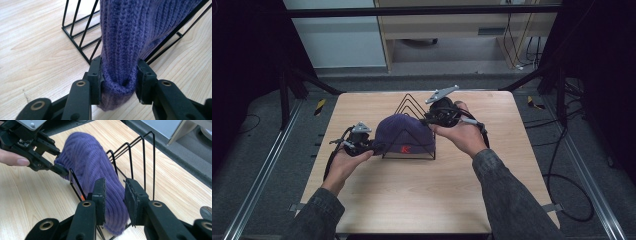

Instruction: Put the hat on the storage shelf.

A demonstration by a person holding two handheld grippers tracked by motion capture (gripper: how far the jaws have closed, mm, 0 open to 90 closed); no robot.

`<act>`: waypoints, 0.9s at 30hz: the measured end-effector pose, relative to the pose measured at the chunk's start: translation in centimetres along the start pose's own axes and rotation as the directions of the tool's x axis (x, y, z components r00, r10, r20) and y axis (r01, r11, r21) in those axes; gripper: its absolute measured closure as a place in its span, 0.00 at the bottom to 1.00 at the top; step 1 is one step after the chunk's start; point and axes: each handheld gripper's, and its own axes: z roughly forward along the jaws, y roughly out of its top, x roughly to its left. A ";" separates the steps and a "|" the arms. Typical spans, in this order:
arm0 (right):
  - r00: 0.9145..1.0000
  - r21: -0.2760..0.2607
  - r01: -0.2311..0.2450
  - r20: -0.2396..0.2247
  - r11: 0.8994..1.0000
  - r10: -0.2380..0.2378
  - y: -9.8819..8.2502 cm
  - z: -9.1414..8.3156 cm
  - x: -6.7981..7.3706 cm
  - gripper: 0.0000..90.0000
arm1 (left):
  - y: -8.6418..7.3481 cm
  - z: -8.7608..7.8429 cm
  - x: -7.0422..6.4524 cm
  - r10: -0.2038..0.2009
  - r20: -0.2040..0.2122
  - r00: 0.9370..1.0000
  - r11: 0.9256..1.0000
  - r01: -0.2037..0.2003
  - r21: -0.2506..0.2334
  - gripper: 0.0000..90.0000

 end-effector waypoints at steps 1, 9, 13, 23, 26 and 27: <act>1.000 0.000 0.000 0.000 1.000 0.000 0.0 0.0 0.0 0.78 | 0.0 0.0 0.0 0.001 -0.001 1.000 1.000 -0.001 0.000 0.69; 1.000 -0.003 -0.022 0.013 1.000 0.022 -0.9 -0.8 -0.7 0.77 | -0.7 0.3 0.1 -0.007 0.000 1.000 1.000 0.007 0.002 0.67; 0.999 0.005 -0.032 0.019 0.999 0.032 -1.5 -1.0 -1.0 0.77 | -1.1 0.5 0.2 -0.020 0.000 1.000 1.000 0.020 0.001 0.66; 0.999 0.008 -0.041 0.027 0.999 0.041 -2.1 -1.3 -1.4 0.76 | -1.3 0.5 0.2 -0.019 0.000 1.000 1.000 0.019 0.004 0.66; 0.999 0.014 -0.041 0.029 0.999 0.041 -2.3 -1.3 -1.4 0.76 | -1.3 0.5 0.2 -0.021 0.000 1.000 1.000 0.021 0.006 0.66; 0.999 0.015 -0.043 0.029 0.999 0.042 -2.3 -1.3 -1.4 0.76 | -1.3 0.5 0.2 -0.021 0.000 1.000 1.000 0.021 0.008 0.66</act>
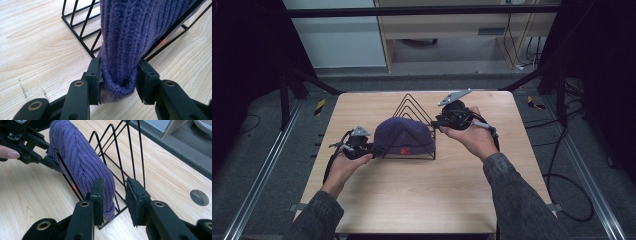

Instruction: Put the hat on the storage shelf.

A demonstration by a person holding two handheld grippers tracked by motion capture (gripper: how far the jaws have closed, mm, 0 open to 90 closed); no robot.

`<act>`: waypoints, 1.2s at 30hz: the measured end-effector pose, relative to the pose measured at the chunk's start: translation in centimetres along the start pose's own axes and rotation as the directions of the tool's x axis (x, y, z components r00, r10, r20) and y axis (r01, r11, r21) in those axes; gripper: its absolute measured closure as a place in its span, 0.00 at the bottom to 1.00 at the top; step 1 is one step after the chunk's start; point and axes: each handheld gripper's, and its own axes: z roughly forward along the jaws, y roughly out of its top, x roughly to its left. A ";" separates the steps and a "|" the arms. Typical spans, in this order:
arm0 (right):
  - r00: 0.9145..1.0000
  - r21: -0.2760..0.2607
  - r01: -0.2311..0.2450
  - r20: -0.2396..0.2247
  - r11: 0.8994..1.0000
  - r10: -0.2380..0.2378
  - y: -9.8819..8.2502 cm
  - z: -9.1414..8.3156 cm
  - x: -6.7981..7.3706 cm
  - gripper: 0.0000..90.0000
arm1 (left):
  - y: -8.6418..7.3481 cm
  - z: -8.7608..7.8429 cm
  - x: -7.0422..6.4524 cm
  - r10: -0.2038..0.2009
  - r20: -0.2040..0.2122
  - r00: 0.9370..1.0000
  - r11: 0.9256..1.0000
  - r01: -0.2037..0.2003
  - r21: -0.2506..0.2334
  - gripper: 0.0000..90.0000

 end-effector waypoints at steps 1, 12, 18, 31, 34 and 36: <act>1.000 0.000 0.000 0.000 1.000 0.000 0.0 0.0 0.0 0.76 | 0.0 0.0 0.0 0.000 0.000 1.000 1.000 0.000 0.000 0.65; 1.000 0.009 -0.010 0.005 1.000 0.010 -0.6 -0.1 -0.3 0.72 | -0.5 0.0 0.0 -0.015 0.000 1.000 1.000 0.015 -0.001 0.62; 1.000 0.012 -0.014 0.012 1.000 0.014 -0.7 -0.3 -0.4 0.70 | -0.8 -0.2 -0.1 -0.009 -0.001 1.000 1.000 0.009 0.003 0.61; 0.999 0.028 -0.026 0.031 0.999 0.025 -1.1 -0.7 -0.6 0.64 | -0.8 -1.9 -0.9 -0.003 -0.014 1.000 1.000 0.002 -0.030 0.54; 0.999 0.026 -0.029 0.031 0.999 0.028 -1.3 -0.8 -0.7 0.62 | -0.7 -2.4 -1.0 0.000 -0.027 1.000 0.999 -0.001 -0.034 0.53; 0.999 0.029 -0.034 0.032 0.999 0.033 -1.5 -0.9 -0.7 0.60 | -0.5 -3.1 -1.2 -0.004 -0.039 0.999 0.999 0.002 -0.047 0.49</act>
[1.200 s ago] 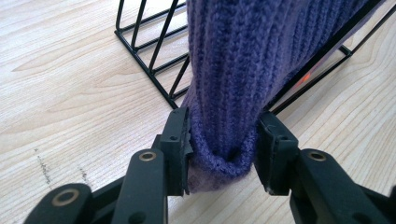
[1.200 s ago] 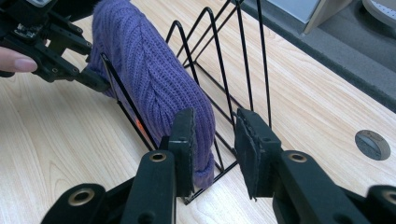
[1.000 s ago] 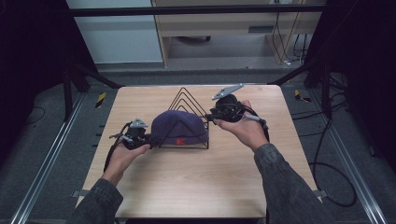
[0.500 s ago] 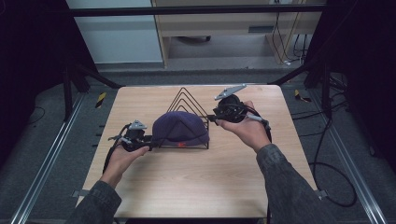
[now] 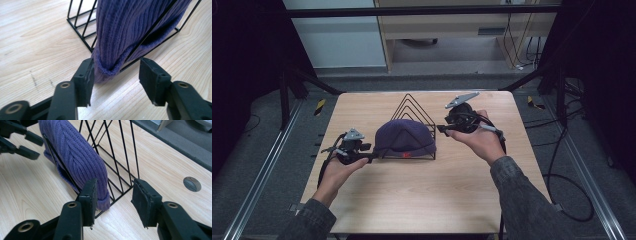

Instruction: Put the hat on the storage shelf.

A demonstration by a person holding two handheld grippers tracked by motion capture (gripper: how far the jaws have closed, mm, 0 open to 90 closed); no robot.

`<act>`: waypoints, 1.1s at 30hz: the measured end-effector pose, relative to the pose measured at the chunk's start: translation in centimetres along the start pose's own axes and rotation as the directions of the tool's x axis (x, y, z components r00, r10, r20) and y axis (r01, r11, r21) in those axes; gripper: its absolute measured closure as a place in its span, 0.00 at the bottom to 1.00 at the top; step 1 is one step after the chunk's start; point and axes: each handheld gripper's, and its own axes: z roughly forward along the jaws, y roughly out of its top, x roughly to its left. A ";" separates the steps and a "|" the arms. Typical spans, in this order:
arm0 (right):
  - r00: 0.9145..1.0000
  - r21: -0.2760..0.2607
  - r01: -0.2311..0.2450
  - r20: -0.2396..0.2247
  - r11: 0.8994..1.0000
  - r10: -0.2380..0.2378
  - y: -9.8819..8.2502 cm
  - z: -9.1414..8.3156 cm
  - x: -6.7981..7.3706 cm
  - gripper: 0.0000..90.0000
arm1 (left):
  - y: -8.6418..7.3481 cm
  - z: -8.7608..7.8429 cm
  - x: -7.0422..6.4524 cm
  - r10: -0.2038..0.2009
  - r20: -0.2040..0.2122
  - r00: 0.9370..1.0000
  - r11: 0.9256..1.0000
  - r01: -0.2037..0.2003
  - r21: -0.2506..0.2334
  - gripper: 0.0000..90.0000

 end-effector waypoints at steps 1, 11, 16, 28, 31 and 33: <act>1.000 0.001 -0.004 0.002 1.000 0.004 -0.1 -0.1 0.0 0.59 | 0.0 0.0 0.0 0.000 0.000 1.000 1.000 0.000 0.000 0.48; 1.000 0.010 -0.008 0.003 1.000 0.008 -0.6 -0.4 0.1 0.53 | 1.2 -1.6 -1.6 0.049 -0.015 0.999 0.999 -0.049 -0.019 0.35; 1.000 0.008 -0.003 0.004 1.000 0.003 -0.8 -0.6 0.3 0.50 | 1.6 -2.0 -2.4 0.046 -0.011 0.999 0.999 -0.046 -0.017 0.27; 1.000 -0.018 -0.019 -0.008 1.000 0.019 -2.9 -1.5 1.0 0.24 | 0.2 -2.4 -3.2 0.022 -0.049 0.999 1.000 -0.022 0.000 0.11; 1.000 -0.028 -0.029 0.001 0.999 0.029 -4.4 -2.1 1.0 0.20 | -0.6 -2.5 -3.3 0.015 -0.051 0.999 1.000 -0.015 0.001 0.09; 0.999 -0.028 -0.042 0.008 0.999 0.042 -5.5 -2.4 1.0 0.17 | -1.1 -2.5 -3.3 0.007 -0.056 0.998 1.000 -0.007 -0.001 0.09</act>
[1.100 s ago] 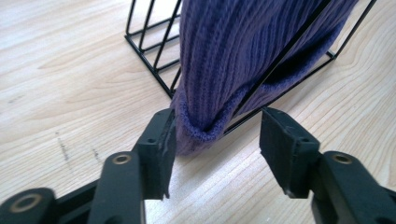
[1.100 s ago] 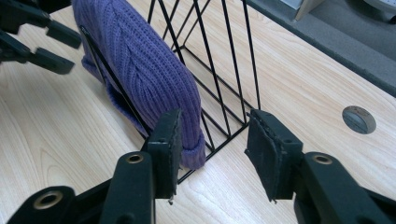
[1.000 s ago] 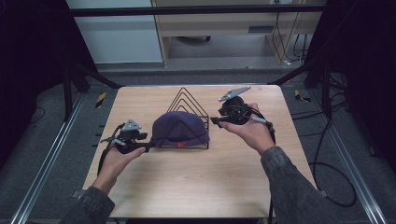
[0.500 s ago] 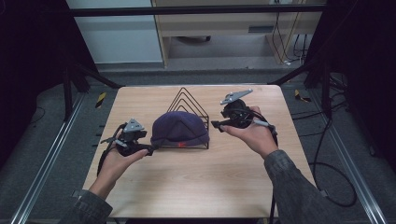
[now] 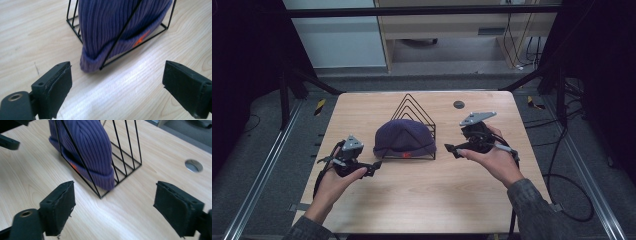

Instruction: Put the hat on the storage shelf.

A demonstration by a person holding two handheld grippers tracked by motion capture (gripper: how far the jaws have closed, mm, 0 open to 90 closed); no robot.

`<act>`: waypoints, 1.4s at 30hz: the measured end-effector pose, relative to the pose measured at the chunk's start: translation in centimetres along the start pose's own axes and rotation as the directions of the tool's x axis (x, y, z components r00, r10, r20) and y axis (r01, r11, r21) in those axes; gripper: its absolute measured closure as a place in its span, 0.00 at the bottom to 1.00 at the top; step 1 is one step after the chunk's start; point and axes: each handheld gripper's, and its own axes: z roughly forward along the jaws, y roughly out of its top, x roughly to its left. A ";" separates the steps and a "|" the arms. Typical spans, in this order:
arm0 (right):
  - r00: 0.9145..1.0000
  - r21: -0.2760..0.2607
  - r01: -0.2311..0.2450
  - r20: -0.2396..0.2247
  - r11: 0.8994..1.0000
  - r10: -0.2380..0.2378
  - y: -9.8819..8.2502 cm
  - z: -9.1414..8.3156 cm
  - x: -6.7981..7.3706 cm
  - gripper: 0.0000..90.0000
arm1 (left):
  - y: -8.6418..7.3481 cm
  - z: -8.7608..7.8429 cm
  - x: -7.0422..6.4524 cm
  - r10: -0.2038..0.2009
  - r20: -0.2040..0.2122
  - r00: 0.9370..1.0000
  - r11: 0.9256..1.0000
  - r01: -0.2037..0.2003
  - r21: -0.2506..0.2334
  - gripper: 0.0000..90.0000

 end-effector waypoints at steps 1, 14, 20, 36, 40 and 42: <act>1.000 0.000 0.000 0.000 1.000 0.000 0.0 0.0 0.0 0.17 | 0.0 0.0 0.0 0.000 0.000 1.000 1.000 0.000 0.000 0.09; 0.998 -0.007 -0.044 0.048 0.999 0.045 -6.0 -1.5 -1.5 0.10 | -2.5 1.0 0.8 -0.003 0.002 1.000 0.999 0.003 0.054 0.06; 0.995 0.000 -0.076 0.063 0.997 0.076 -8.2 -1.3 -2.2 0.09 | -3.7 1.9 1.4 0.027 -0.007 1.000 0.992 -0.026 0.125 0.06; 0.990 0.055 -0.132 0.066 0.990 0.128 -11.1 0.3 -3.0 0.11 | -5.1 3.0 2.3 0.030 -0.015 0.999 0.977 -0.026 0.210 0.06; 0.987 0.070 -0.151 0.074 0.986 0.145 -12.0 0.8 -3.4 0.12 | -5.5 3.2 2.6 0.023 -0.021 1.000 0.977 -0.018 0.212 0.06; 0.984 0.075 -0.166 0.077 0.983 0.160 -12.3 1.1 -3.6 0.12 | -5.8 3.4 2.8 0.020 -0.020 1.000 0.974 -0.015 0.226 0.06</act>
